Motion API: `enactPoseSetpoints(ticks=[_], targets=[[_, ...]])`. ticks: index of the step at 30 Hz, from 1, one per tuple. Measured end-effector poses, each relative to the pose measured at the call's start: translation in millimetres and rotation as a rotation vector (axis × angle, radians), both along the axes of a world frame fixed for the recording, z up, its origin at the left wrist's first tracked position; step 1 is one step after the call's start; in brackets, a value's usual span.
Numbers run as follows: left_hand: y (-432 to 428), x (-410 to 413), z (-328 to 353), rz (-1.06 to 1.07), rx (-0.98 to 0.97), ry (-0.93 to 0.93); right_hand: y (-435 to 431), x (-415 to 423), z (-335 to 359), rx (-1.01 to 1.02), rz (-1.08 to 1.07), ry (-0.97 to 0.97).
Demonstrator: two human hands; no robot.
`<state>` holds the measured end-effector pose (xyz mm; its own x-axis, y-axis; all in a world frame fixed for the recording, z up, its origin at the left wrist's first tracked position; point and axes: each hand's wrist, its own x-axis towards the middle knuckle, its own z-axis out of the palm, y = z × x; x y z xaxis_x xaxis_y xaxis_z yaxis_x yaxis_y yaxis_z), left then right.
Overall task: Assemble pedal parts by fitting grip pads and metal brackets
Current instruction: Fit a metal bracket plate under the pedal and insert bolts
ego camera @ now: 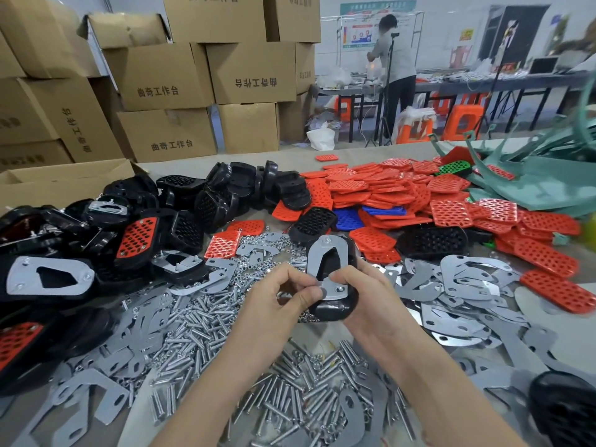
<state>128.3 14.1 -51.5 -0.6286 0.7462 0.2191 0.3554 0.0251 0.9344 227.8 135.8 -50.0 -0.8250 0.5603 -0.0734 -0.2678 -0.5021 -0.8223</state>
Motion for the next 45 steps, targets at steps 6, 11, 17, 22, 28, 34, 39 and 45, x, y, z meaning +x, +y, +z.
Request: enactPoseSetpoints(ticks=[6,11,17,22,28,34,39,45], targets=[[-5,1,3,-0.114,0.043,-0.002,4,2,-1,-0.028,-0.012,0.001],[-1,3,-2,0.001,0.037,0.075,5,1,-2,-0.063,0.004,0.045],[-2,3,-5,-0.054,0.054,0.230,7,2,-5,-0.070,-0.027,0.082],[0,10,-3,-0.005,0.101,0.168,4,3,-4,-0.069,-0.032,0.099],[-1,14,-1,-0.026,0.100,0.218,6,4,-2,-0.052,-0.036,0.119],[-2,19,-2,-0.074,0.086,0.133,7,5,-2,-0.056,-0.050,0.103],[-2,22,0,-0.128,0.053,0.156,7,6,-3,-0.055,-0.035,0.104],[0,25,0,-0.101,0.044,0.136,9,7,-4,-0.069,-0.044,0.097]])
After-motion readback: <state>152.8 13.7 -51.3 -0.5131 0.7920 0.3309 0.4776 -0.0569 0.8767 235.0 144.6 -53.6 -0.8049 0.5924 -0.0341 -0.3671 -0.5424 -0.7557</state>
